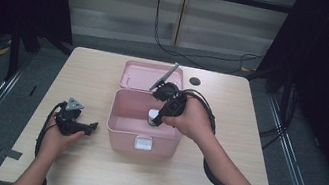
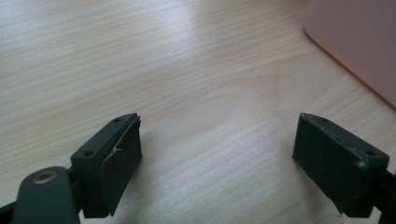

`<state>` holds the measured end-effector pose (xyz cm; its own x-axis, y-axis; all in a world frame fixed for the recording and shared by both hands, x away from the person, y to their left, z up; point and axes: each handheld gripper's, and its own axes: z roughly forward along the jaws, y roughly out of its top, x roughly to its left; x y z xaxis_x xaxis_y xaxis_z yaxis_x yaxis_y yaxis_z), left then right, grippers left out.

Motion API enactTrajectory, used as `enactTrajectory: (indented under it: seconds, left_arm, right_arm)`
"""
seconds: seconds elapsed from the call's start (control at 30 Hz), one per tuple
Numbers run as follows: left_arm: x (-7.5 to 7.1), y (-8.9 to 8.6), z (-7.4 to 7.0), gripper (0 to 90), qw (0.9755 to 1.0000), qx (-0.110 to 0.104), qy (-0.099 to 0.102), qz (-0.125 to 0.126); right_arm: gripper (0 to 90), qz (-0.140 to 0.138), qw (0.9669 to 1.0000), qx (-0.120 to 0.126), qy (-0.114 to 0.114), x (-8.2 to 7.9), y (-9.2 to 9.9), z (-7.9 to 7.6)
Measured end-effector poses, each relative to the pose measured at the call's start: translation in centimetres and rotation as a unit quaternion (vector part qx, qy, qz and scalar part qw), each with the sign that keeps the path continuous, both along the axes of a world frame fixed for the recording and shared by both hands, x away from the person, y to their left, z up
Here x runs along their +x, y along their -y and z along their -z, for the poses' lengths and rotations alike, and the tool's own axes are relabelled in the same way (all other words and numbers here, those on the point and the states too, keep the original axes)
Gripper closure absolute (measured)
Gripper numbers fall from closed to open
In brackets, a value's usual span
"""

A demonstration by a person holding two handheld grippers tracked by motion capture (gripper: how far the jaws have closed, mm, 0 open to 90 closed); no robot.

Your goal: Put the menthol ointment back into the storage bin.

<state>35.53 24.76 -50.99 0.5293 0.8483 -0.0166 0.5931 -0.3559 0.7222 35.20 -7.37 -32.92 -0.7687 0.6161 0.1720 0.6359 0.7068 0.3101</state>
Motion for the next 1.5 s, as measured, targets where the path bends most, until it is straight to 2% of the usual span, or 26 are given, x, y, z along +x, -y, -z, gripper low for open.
enactTrajectory:
  seconds: [0.77, 1.23, 1.5]
  left_arm:
    - [0.0, 0.0, 0.0, 14.8, 1.0, 0.0, 0.0, 0.0]
    - [0.0, 0.0, 0.0, 14.8, 1.0, -0.001, 0.001, 0.0]
    - [0.0, 0.0, 0.0, 14.9, 1.0, -0.001, 0.001, 0.0]
  right_arm:
    - [90.0, -0.039, 0.999, 0.019, 0.004, -2.0, -0.5, -1.0]
    - [90.0, -0.066, 0.9976, 0.018, -0.008, -2.8, -1.4, 0.2]
    - [90.0, -0.089, 0.9958, 0.02, -0.013, -3.1, -2.0, 1.5]
